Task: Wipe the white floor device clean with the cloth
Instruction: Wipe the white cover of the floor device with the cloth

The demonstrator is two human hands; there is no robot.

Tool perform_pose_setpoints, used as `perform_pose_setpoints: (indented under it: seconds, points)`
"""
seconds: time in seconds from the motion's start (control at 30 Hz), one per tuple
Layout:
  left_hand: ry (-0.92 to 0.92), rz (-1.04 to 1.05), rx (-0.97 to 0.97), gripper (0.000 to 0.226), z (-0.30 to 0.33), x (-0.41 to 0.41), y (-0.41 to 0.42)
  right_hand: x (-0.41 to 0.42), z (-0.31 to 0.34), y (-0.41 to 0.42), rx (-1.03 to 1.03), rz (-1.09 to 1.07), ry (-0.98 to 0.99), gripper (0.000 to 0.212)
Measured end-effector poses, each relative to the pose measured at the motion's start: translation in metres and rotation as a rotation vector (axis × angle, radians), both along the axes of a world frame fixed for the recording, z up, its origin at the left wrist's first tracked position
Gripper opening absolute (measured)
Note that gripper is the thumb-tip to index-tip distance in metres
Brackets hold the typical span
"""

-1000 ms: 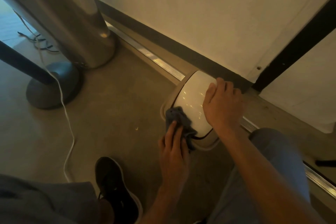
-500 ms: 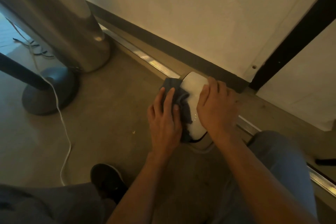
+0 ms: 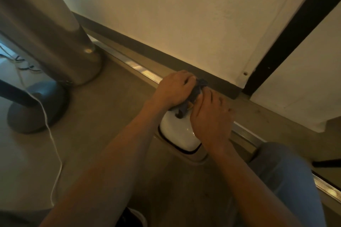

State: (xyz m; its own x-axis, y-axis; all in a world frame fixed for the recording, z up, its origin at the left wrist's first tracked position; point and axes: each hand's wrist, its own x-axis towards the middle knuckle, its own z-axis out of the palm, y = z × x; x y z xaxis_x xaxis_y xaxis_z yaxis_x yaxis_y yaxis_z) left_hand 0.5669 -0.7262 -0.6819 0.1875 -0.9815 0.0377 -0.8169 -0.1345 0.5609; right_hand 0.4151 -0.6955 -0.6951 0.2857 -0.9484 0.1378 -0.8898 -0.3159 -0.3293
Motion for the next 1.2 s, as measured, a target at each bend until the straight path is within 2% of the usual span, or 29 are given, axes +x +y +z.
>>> perform_pose_setpoints:
  seconds: [0.07,0.17,0.23,0.33,0.4,0.53,0.63,0.73,0.8,0.97,1.1,1.2]
  points:
    - [0.066,0.061,0.119,0.036,0.003,0.014,-0.007,0.002,0.001,0.000,-0.005,-0.014,0.007,0.040]
    - [-0.109,0.005,0.343,0.039,0.012,0.014,-0.032,0.004,0.002,0.000,0.002,-0.022,0.020,0.044]
    - [-0.202,-0.092,0.342,0.041,0.014,0.001,-0.042,0.003,0.001,-0.001,-0.001,-0.029,0.032,0.043]
    - [-0.176,-0.150,0.272,0.040,0.006,0.000,-0.038,0.004,-0.001,-0.001,-0.008,-0.030,0.041,0.044]
    - [-0.197,-0.152,0.342,0.038,0.005,0.017,-0.039,0.006,-0.001,-0.001,-0.014,-0.029,0.044,0.045]
    - [-0.290,-0.146,0.422,0.062,0.007,0.015,-0.047,0.008,0.001,-0.002,0.007,-0.020,0.055,0.049]
    - [-0.241,-0.170,0.362,0.044,0.012,-0.006,-0.046,0.006,-0.001,-0.003,0.002,-0.019,0.055,0.048]
    - [-0.131,-0.161,0.312,0.037,0.013,0.007,-0.038,0.007,0.000,-0.003,0.015,-0.026,0.051,0.050]
    - [-0.095,-0.082,0.304,0.037,0.008,0.022,-0.034,0.008,0.002,-0.003,0.022,-0.029,0.052,0.050]
    - [-0.213,-0.060,0.358,0.043,0.011,0.000,-0.044,0.008,0.001,-0.002,0.009,-0.026,0.058,0.045]
    - [-0.049,-0.111,0.316,0.042,0.014,0.006,-0.038,0.008,-0.001,-0.003,0.017,-0.026,0.023,0.043]
    - [0.010,0.038,0.286,0.043,0.005,0.028,-0.028,0.009,-0.001,-0.003,0.008,-0.020,0.011,0.044]
